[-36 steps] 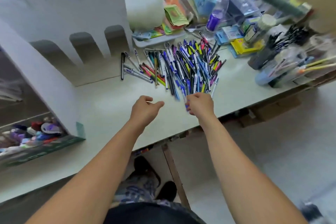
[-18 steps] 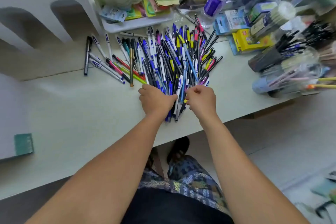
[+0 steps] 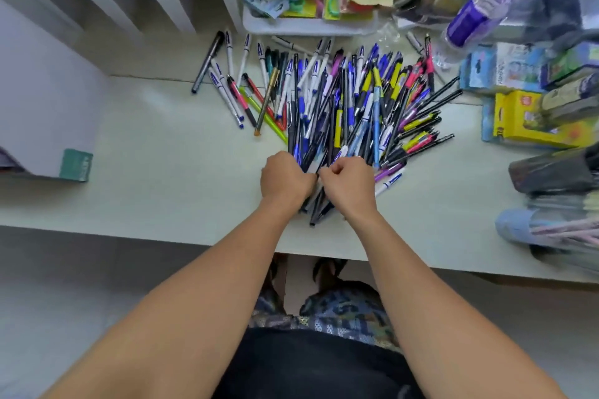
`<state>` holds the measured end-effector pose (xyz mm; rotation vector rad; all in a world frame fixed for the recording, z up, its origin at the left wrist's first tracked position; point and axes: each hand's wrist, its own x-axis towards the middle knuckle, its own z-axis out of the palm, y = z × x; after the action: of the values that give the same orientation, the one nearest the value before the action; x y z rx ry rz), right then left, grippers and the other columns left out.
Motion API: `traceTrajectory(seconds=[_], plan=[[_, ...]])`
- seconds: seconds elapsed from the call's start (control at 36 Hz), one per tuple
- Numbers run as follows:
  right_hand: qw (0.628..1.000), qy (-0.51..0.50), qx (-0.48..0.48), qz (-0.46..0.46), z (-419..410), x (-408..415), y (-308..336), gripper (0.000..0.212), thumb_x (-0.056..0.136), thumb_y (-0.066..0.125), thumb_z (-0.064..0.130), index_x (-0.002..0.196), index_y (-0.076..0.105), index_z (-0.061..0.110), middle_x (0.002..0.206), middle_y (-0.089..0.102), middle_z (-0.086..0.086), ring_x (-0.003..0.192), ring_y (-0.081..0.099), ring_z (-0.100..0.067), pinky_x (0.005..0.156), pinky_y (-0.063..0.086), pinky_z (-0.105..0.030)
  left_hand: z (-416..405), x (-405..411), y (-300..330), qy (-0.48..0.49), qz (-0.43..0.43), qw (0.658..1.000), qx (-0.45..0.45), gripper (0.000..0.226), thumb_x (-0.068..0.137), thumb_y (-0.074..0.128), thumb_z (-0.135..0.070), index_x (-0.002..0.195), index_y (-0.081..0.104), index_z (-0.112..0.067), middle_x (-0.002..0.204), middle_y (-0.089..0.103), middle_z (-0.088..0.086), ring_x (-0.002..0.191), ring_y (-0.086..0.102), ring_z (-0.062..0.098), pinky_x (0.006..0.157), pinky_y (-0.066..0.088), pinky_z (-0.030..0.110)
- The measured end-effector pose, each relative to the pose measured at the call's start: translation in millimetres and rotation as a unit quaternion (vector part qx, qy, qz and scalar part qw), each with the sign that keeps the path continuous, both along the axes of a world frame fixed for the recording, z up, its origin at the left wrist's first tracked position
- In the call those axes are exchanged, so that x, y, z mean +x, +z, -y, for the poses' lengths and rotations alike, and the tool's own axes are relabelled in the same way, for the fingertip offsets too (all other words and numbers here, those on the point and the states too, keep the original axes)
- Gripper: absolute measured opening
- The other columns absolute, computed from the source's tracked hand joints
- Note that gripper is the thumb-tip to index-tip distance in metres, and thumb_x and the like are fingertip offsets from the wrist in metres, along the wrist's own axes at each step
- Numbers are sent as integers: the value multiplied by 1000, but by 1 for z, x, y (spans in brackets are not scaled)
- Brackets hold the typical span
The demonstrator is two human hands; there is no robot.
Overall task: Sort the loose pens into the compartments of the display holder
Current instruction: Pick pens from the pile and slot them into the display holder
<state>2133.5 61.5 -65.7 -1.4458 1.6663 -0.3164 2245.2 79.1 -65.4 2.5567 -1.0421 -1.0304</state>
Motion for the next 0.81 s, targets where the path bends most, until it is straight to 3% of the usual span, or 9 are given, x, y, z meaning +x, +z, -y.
traceTrajectory(seconds=[0.14,0.31,0.42,0.5,0.58,0.67,0.81], plan=[[1000,-5,-17,7,-1,4,-2,44,83,64,8,49,39,19,44,37,7,42,35,-9,51,37,-26,0,1,0,-1,-2,1000,-5,37,82,74,-21,64,42,-14,62,49,1,53,44,15,45,28,27],[1000,-1,-15,9,-4,-1,-2,28,85,62,11,59,55,7,55,53,-8,50,44,-15,52,39,-26,4,11,1,-22,-13,1000,12,29,88,70,-24,71,50,-13,69,52,1,62,52,17,51,35,28],[1000,-18,-16,20,-4,-1,-3,27,86,61,13,60,59,7,59,61,-10,62,65,-26,65,58,-39,3,31,4,-27,-120,992,26,14,91,61,-22,88,54,-10,78,56,4,67,54,19,56,40,28],[999,-24,-13,26,-2,2,-1,26,87,62,13,61,63,9,63,66,-8,67,70,-27,70,61,-47,-7,48,10,26,-226,973,30,5,85,56,-14,84,51,-13,75,51,7,63,52,23,63,45,33],[999,-26,-6,28,-1,4,2,25,90,63,14,65,66,10,66,68,-8,69,72,-27,72,61,-48,-20,67,23,63,-309,947,68,7,93,61,-9,99,59,-7,70,51,6,53,49,16,56,44,30],[999,-33,-10,30,-1,7,6,26,92,64,16,67,67,8,68,69,-10,68,71,-30,72,61,-49,-35,83,39,64,-344,932,93,11,96,67,-14,99,60,-6,62,50,2,47,45,11,47,40,26],[998,-31,-12,59,-3,21,25,26,93,65,20,70,70,10,67,70,-6,66,72,-22,75,62,-49,-56,101,63,87,-383,917,70,6,97,65,-13,94,61,-11,58,47,0,47,41,12,46,37,24]])
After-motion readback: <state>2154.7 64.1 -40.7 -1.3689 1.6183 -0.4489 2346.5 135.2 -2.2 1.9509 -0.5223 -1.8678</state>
